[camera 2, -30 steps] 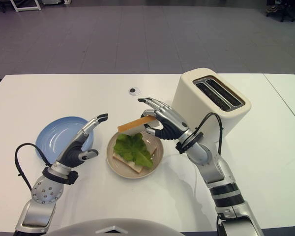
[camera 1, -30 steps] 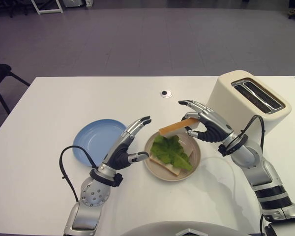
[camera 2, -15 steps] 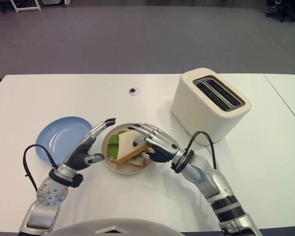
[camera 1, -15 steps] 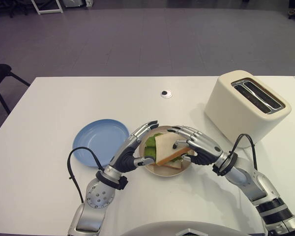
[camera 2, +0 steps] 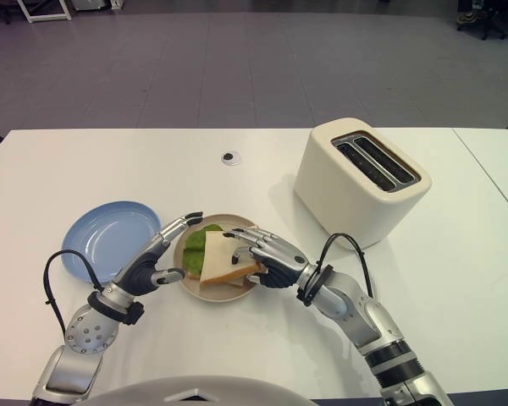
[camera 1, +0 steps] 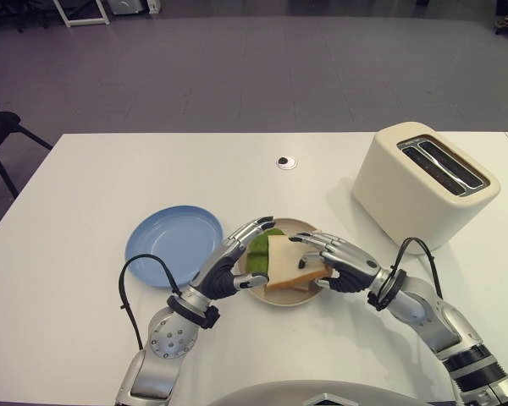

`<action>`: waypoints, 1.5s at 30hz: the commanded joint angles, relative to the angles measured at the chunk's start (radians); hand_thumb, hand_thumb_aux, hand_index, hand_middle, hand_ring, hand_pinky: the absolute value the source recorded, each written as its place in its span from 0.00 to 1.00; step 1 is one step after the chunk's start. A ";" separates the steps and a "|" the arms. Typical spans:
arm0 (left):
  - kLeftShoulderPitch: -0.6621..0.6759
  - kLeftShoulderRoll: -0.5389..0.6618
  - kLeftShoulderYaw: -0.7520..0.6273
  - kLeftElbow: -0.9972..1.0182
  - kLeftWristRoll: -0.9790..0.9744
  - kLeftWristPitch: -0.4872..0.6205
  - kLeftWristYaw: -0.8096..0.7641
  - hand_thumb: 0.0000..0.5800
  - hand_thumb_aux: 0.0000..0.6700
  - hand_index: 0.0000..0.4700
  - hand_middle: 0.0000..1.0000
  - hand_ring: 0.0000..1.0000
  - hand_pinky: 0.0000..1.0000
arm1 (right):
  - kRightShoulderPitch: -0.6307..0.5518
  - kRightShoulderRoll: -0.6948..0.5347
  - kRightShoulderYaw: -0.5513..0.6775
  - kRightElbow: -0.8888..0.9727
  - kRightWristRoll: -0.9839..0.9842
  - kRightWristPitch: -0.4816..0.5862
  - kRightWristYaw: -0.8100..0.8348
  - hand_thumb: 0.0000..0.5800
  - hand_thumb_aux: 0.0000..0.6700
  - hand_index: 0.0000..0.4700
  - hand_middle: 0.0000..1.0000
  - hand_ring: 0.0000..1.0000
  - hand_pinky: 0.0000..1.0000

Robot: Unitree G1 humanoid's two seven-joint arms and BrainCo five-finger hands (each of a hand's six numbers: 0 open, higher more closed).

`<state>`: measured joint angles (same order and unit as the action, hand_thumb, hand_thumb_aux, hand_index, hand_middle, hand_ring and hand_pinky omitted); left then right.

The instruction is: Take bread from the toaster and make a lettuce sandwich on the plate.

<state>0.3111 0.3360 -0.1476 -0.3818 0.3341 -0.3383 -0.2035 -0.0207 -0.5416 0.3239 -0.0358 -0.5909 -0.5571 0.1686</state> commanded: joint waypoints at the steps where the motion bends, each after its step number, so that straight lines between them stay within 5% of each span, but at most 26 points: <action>1: 0.005 0.007 0.018 0.003 -0.008 -0.002 0.005 0.00 0.00 0.00 0.00 0.00 0.00 | -0.032 0.007 -0.080 -0.059 0.085 0.030 0.002 1.00 1.00 1.00 0.00 0.00 0.00; 6: 0.000 0.002 0.035 0.008 -0.025 -0.009 0.011 0.00 0.00 0.00 0.00 0.00 0.00 | -0.102 0.041 -0.152 -0.135 0.184 0.070 0.007 1.00 1.00 1.00 0.00 0.00 0.00; 17: -0.014 0.003 0.048 0.042 -0.028 -0.031 0.020 0.00 0.00 0.00 0.00 0.00 0.00 | -0.219 0.138 -0.100 -0.071 0.121 0.080 -0.017 1.00 1.00 1.00 0.00 0.00 0.00; 31: -0.008 0.012 0.044 0.032 -0.014 -0.014 0.007 0.00 0.00 0.00 0.00 0.00 0.00 | -0.084 -0.021 0.005 0.137 -0.001 -0.156 -0.026 1.00 1.00 1.00 0.00 0.00 0.00; 45: -0.175 0.177 -0.170 0.253 0.443 0.023 -0.075 0.00 0.00 0.00 0.00 0.00 0.00 | -0.082 -0.005 0.023 0.165 -0.015 -0.163 -0.023 1.00 1.00 1.00 0.00 0.00 0.00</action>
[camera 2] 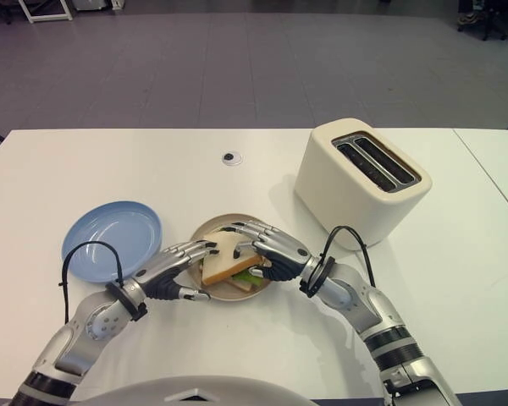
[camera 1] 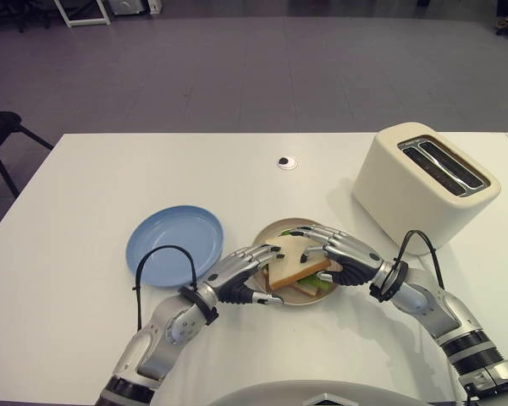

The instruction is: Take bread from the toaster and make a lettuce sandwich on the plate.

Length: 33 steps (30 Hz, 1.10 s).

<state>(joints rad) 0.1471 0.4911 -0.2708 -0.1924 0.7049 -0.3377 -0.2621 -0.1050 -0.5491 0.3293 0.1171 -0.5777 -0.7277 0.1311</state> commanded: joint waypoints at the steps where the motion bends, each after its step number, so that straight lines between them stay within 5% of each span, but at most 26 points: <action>1: -0.020 0.026 -0.055 0.070 0.087 0.023 -0.013 0.00 0.00 0.00 0.00 0.00 0.00 | 0.002 0.004 0.019 0.012 -0.029 0.008 0.014 1.00 1.00 1.00 0.00 0.00 0.00; 5: -0.029 0.069 -0.105 0.074 0.200 0.028 -0.021 0.00 0.00 0.00 0.00 0.00 0.00 | 0.002 0.008 0.026 0.005 -0.028 0.012 0.019 1.00 0.94 0.94 0.00 0.00 0.00; 6: -0.028 0.089 -0.124 0.068 0.246 0.030 -0.028 0.00 0.00 0.00 0.00 0.00 0.00 | 0.005 0.007 0.026 -0.002 -0.025 0.014 0.023 0.81 0.56 0.56 0.00 0.00 0.00; 7: -0.028 0.109 -0.142 0.061 0.294 0.031 -0.037 0.00 0.00 0.00 0.00 0.00 0.00 | 0.008 0.005 0.026 -0.010 -0.019 0.019 0.029 0.00 0.00 0.00 0.00 0.00 0.00; 16: -0.037 0.236 -0.183 -0.037 0.437 0.023 -0.092 0.00 0.00 0.00 0.00 0.00 0.00 | 0.077 -0.096 -0.118 -0.194 0.164 0.021 0.094 0.00 0.00 0.00 0.00 0.00 0.00; 22: -0.080 0.230 -0.103 -0.126 0.379 0.003 0.075 0.00 0.00 0.00 0.00 0.00 0.00 | 0.085 -0.112 -0.190 -0.194 0.241 0.040 0.118 0.00 0.00 0.00 0.00 0.00 0.00; 28: -0.006 0.171 0.248 -0.334 -0.121 -0.145 0.307 0.00 0.00 0.00 0.00 0.00 0.00 | 0.193 -0.258 -0.195 -0.185 0.381 0.008 0.300 0.00 0.00 0.00 0.00 0.00 0.00; 29: 0.055 0.186 0.287 -0.337 -0.214 -0.177 0.291 0.00 0.00 0.00 0.00 0.00 0.00 | 0.208 -0.281 -0.219 -0.217 0.402 0.012 0.318 0.00 0.00 0.00 0.22 0.22 0.22; 30: 0.122 0.207 0.314 -0.331 -0.277 -0.204 0.265 0.00 0.00 0.00 0.00 0.00 0.00 | 0.227 -0.302 -0.242 -0.252 0.432 0.020 0.333 0.60 0.36 0.36 0.61 0.61 0.61; 31: 0.204 0.241 0.322 -0.315 -0.325 -0.231 0.216 1.00 1.00 1.00 0.22 0.22 0.22 | 0.254 -0.325 -0.260 -0.298 0.467 0.033 0.357 1.00 1.00 1.00 1.00 1.00 1.00; 32: 0.273 0.268 0.326 -0.298 -0.337 -0.250 0.173 1.00 1.00 1.00 1.00 1.00 1.00 | 0.281 -0.345 -0.266 -0.338 0.499 0.044 0.383 1.00 1.00 1.00 1.00 1.00 1.00; 33: 0.340 0.304 0.303 -0.278 -0.337 -0.264 0.117 1.00 1.00 1.00 1.00 1.00 1.00 | 0.306 -0.363 -0.260 -0.377 0.526 0.052 0.412 1.00 1.00 1.00 1.00 1.00 1.00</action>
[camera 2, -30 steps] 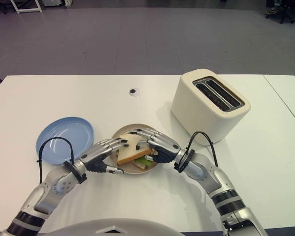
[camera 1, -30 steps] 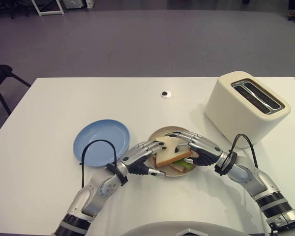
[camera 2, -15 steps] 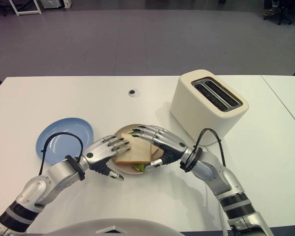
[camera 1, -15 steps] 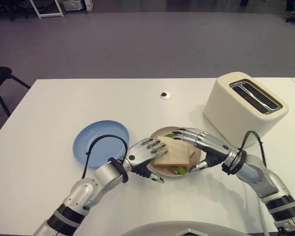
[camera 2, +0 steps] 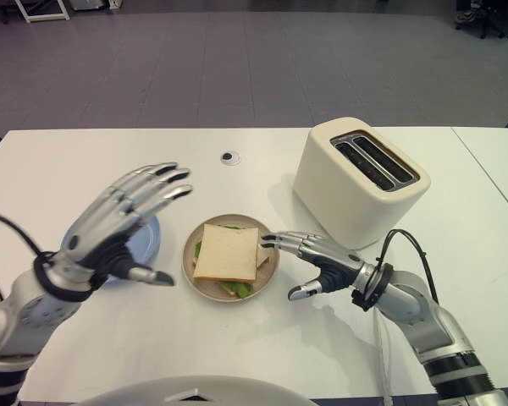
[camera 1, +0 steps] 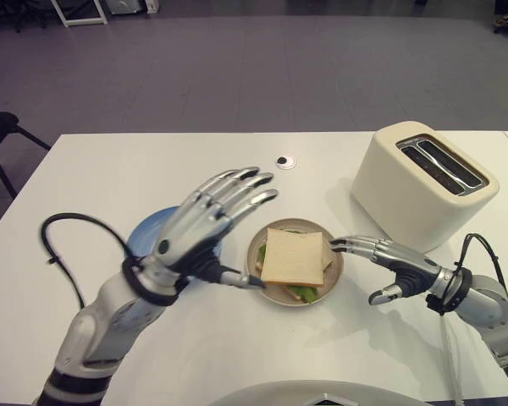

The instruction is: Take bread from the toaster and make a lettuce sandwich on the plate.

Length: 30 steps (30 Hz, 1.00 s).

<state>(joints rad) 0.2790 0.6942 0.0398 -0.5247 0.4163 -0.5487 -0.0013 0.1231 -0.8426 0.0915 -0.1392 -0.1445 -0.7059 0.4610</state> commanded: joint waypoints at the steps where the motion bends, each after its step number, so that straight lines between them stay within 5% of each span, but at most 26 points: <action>1: 0.260 0.129 -0.036 0.065 -0.039 -0.068 -0.190 1.00 1.00 1.00 1.00 1.00 1.00 | 0.099 -0.084 -0.011 -0.151 0.112 0.040 0.109 1.00 1.00 1.00 1.00 1.00 1.00; 4: 0.320 0.164 -0.157 0.078 0.056 -0.053 -0.341 1.00 1.00 1.00 1.00 1.00 1.00 | 0.166 -0.114 0.074 -0.188 0.076 0.083 0.212 1.00 1.00 1.00 1.00 1.00 1.00; 9: 0.217 0.058 -0.309 0.123 0.276 0.029 -0.422 1.00 1.00 1.00 1.00 1.00 1.00 | 0.119 -0.023 0.213 -0.037 -0.349 0.096 0.165 1.00 1.00 1.00 1.00 1.00 1.00; 15: 0.043 -0.084 -0.380 0.261 0.491 0.122 -0.311 1.00 1.00 1.00 1.00 1.00 1.00 | 0.055 0.125 0.266 0.069 -0.512 0.166 0.014 1.00 1.00 1.00 1.00 1.00 1.00; 22: -0.316 -0.243 -0.439 0.533 0.581 0.209 -0.163 1.00 1.00 1.00 1.00 1.00 1.00 | -0.175 0.277 0.346 0.361 -0.546 0.265 -0.046 1.00 1.00 1.00 1.00 1.00 1.00; 30: -0.497 -0.264 -0.479 0.746 0.589 0.224 -0.019 1.00 1.00 1.00 1.00 1.00 1.00 | -0.385 0.354 0.336 0.602 -0.502 0.212 -0.198 1.00 1.00 1.00 1.00 1.00 1.00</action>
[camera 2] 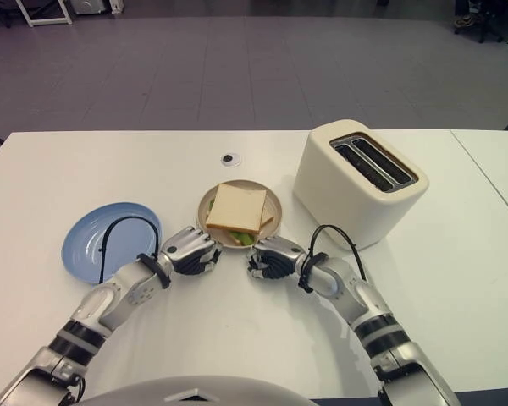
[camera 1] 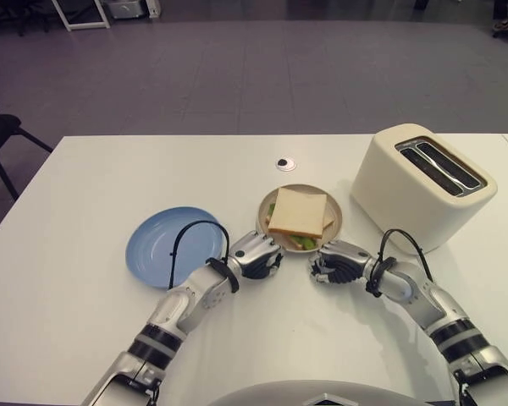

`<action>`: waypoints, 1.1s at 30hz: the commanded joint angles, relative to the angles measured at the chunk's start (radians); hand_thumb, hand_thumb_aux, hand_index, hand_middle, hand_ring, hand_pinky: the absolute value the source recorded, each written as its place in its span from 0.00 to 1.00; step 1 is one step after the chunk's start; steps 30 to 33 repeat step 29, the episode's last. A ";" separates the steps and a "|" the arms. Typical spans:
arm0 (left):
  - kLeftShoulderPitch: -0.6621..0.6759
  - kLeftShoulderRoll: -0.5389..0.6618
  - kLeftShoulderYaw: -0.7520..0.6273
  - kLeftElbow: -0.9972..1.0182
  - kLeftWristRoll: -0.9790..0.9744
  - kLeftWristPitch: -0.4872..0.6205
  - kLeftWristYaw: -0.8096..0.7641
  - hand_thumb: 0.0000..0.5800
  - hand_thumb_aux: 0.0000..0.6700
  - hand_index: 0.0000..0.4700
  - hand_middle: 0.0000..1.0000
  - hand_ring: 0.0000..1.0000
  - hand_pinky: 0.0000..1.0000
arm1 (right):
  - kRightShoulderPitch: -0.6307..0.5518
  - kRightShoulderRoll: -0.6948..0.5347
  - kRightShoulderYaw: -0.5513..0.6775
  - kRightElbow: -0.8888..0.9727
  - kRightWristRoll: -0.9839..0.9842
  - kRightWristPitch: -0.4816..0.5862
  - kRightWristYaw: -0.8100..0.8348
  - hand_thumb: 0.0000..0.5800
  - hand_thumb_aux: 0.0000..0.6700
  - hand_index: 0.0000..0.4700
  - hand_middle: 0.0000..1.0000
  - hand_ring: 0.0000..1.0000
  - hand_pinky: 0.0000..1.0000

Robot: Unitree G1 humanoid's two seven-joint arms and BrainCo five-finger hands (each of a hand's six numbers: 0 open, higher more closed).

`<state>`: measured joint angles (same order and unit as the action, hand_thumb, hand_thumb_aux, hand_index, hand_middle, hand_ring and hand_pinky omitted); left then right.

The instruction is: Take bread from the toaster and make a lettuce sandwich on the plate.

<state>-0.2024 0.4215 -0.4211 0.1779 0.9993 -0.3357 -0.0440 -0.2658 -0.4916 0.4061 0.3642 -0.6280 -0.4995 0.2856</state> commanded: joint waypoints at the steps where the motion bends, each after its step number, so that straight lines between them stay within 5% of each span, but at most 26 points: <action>1: 0.001 0.017 -0.018 0.017 0.001 0.012 0.026 1.00 1.00 1.00 1.00 1.00 1.00 | 0.011 -0.006 0.006 0.075 -0.001 -0.011 -0.037 1.00 1.00 1.00 1.00 1.00 1.00; 2: 0.042 0.028 -0.010 -0.048 -0.009 0.018 0.016 1.00 1.00 1.00 1.00 1.00 1.00 | 0.036 -0.029 -0.018 0.023 0.018 -0.035 -0.053 0.90 0.68 0.68 0.65 0.65 0.65; 3: 0.100 0.040 0.003 -0.144 -0.026 0.024 -0.002 1.00 1.00 1.00 1.00 1.00 1.00 | 0.075 -0.058 -0.054 -0.044 0.045 -0.058 -0.070 0.56 0.33 0.33 0.00 0.00 0.00; 4: 0.197 0.050 0.029 -0.287 -0.080 0.033 -0.031 0.95 0.78 0.78 1.00 1.00 1.00 | 0.138 -0.093 -0.106 -0.136 0.107 -0.084 -0.069 0.00 0.00 0.00 0.00 0.00 0.00; 5: 0.315 0.061 0.060 -0.447 -0.154 0.041 -0.056 0.82 0.58 0.58 0.95 0.95 0.95 | 0.219 -0.129 -0.156 -0.238 0.210 -0.117 -0.052 0.00 0.00 0.00 0.00 0.00 0.00; 6: 0.440 0.067 0.090 -0.581 -0.282 0.025 -0.063 0.11 0.05 0.05 0.44 0.44 0.44 | 0.309 -0.158 -0.191 -0.338 0.348 -0.149 -0.027 0.00 0.00 0.00 0.00 0.00 0.00; 7: 0.552 0.063 0.109 -0.665 -0.471 -0.026 -0.046 0.00 0.00 0.00 0.00 0.00 0.00 | 0.394 -0.176 -0.195 -0.432 0.508 -0.176 0.002 0.00 0.00 0.00 0.00 0.00 0.00; 10: 0.676 0.009 0.160 -0.648 -0.887 -0.175 -0.005 0.00 0.00 0.00 0.00 0.00 0.00 | 0.479 -0.114 -0.126 -0.560 0.835 -0.154 0.066 0.00 0.00 0.00 0.00 0.00 0.00; 14: 0.632 -0.021 0.194 -0.595 -1.105 -0.191 -0.065 0.00 0.00 0.00 0.00 0.00 0.00 | 0.455 -0.019 -0.093 -0.569 0.965 -0.079 0.104 0.00 0.00 0.00 0.00 0.00 0.00; 24: 0.649 -0.089 0.213 -0.565 -1.162 -0.201 -0.157 0.00 0.00 0.00 0.00 0.00 0.00 | 0.450 0.035 -0.217 -0.597 1.261 0.068 0.295 0.00 0.00 0.00 0.00 0.00 0.00; 33: 0.650 -0.112 0.225 -0.566 -1.178 -0.196 -0.186 0.00 0.00 0.00 0.00 0.00 0.00 | 0.462 0.069 -0.266 -0.618 1.300 0.118 0.354 0.00 0.00 0.00 0.00 0.00 0.00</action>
